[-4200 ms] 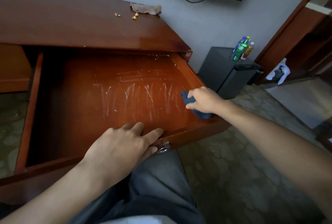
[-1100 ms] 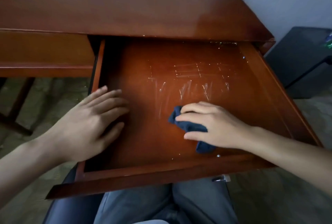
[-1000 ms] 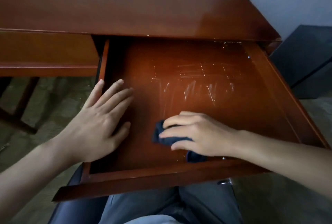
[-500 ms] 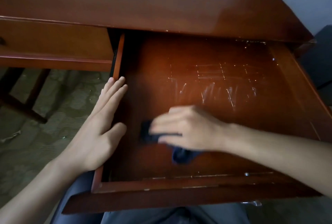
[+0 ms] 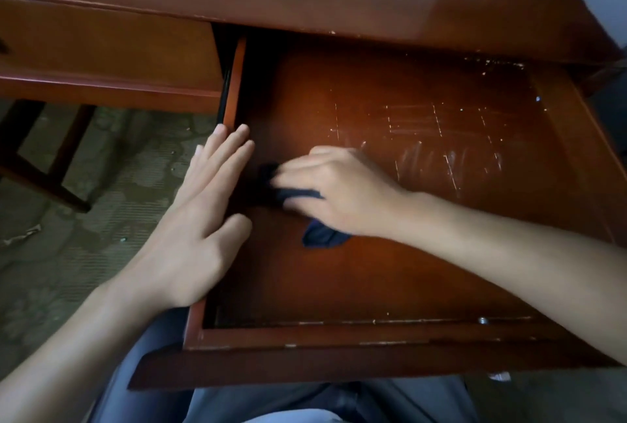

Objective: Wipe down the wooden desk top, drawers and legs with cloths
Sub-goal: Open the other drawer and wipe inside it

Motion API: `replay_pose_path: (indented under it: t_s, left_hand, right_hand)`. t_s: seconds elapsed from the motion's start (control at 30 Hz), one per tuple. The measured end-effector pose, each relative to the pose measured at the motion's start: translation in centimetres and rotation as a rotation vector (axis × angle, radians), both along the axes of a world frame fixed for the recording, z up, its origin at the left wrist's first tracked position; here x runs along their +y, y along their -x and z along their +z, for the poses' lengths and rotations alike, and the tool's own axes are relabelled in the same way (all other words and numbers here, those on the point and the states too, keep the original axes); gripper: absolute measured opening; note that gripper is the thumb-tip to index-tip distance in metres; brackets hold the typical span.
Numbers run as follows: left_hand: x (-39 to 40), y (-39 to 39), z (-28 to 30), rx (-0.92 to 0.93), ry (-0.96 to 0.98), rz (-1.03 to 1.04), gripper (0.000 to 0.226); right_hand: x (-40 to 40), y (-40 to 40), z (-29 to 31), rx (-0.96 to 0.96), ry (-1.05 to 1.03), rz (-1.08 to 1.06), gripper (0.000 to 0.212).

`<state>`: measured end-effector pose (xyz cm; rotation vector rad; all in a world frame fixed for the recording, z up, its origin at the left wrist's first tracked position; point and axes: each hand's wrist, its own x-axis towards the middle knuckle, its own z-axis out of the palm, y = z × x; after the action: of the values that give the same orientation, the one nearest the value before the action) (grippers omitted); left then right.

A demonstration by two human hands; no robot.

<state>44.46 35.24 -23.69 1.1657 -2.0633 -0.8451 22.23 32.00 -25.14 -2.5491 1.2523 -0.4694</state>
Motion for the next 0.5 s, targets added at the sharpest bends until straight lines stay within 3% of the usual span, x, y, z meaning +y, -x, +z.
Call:
replay_pose_path:
  t_s: [0.07, 0.2, 0.37, 0.5]
  left_hand:
    - [-0.3, -0.2, -0.7, -0.073, -0.021, 0.005, 0.075]
    - [-0.5, -0.5, -1.8, -0.215, 0.026, -0.015, 0.074]
    - [-0.5, -0.5, -2.0, -0.257, 0.081, -0.012, 0.074]
    - [-0.5, -0.6, -2.3, -0.235, 0.082, -0.019, 0.075]
  right_hand:
    - [2.2, -2.3, 0.0, 0.014, -0.093, 0.161, 0.026]
    - [5.6, -2.4, 1.4, -0.049, -0.5, 0.305, 0.029]
    - [7.1, 4.3, 4.0, 0.024, -0.918, 0.112, 0.027]
    - [8.2, 12.4, 6.4, 0.377, -1.013, -0.049, 0.038]
